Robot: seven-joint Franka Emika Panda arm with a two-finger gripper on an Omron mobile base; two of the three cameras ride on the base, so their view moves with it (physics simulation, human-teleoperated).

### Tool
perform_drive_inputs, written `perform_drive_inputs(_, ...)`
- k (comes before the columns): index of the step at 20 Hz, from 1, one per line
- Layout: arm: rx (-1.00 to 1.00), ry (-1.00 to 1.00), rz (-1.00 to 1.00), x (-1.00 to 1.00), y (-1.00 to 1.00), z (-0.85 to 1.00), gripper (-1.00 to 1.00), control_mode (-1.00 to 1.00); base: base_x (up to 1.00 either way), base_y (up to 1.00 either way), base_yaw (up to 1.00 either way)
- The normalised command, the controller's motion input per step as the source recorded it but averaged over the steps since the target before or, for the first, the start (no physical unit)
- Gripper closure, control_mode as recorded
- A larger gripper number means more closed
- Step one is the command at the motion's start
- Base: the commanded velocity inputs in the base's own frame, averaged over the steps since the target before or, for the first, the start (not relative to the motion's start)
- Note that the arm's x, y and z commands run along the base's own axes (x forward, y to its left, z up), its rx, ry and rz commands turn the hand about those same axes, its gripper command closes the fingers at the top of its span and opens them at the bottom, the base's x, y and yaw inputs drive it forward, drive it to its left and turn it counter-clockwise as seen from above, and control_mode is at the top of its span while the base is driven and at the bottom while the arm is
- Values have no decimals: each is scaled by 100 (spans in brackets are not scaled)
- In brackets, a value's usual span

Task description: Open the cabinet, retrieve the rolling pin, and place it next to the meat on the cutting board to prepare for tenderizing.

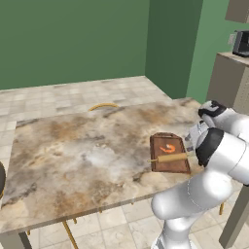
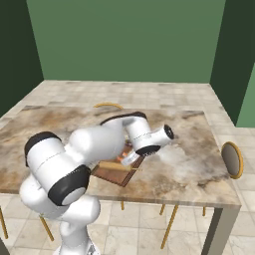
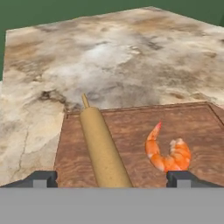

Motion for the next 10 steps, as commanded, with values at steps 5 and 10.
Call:
perform_drive_inputs(5, 0, -12, 0, -41, 15, 42, -100, -100, 0, 0, 0)
perform_drive_inputs(10, 0, -17, 0, -55, 26, 47, -100, -100, 0, 0, 0)
